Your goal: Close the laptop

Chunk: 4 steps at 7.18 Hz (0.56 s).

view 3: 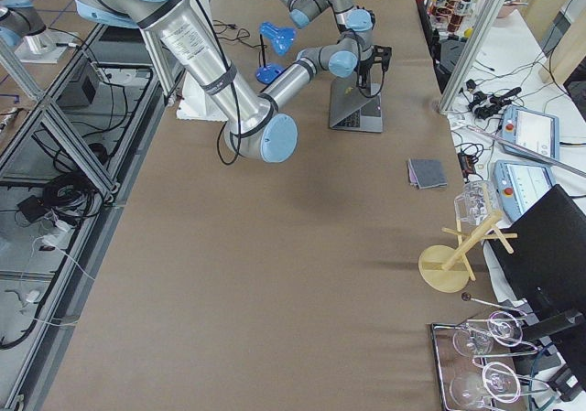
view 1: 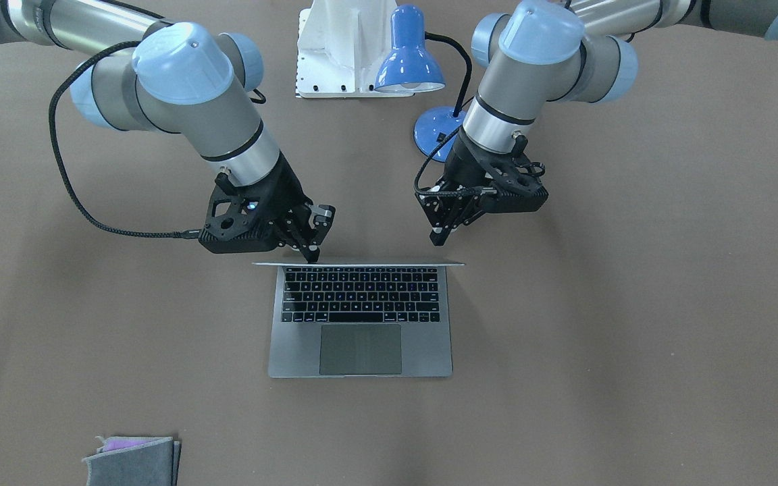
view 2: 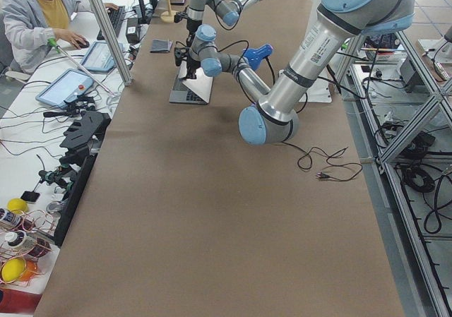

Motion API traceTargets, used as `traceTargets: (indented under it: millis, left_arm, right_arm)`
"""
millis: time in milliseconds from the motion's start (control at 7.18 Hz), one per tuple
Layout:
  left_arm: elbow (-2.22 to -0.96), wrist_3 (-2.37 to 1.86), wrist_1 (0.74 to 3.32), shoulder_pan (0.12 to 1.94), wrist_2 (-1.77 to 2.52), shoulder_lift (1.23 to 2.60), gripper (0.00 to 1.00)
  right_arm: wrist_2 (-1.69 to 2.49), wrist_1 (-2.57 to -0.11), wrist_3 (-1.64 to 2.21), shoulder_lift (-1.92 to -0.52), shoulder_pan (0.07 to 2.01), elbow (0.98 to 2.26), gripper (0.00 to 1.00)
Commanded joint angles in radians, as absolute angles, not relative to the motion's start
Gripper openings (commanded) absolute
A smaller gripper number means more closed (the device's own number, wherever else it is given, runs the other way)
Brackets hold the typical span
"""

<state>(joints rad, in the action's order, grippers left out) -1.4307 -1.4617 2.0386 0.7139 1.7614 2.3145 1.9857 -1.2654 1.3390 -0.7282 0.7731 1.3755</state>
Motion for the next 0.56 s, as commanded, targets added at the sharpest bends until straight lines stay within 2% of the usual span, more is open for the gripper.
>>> traceTargets:
  millis: [0,278,418]
  left_arm:
    - [-1.251,-1.462,2.131,0.715,1.709,2.387,0.00]
    - [-1.119,-1.457,2.144,0.716,1.707,2.454,0.00]
    - [-1.100,-1.439,2.155,0.716,1.706,2.459,0.00]
  right_arm:
    - [1.985,-1.258,1.335,-0.660,0.784,1.225,0.00]
    - [1.991,-1.141,1.338,-0.644,0.782,1.078,0.00]
    - [2.006,-1.126,1.338,-0.643,0.781,1.042,0.00]
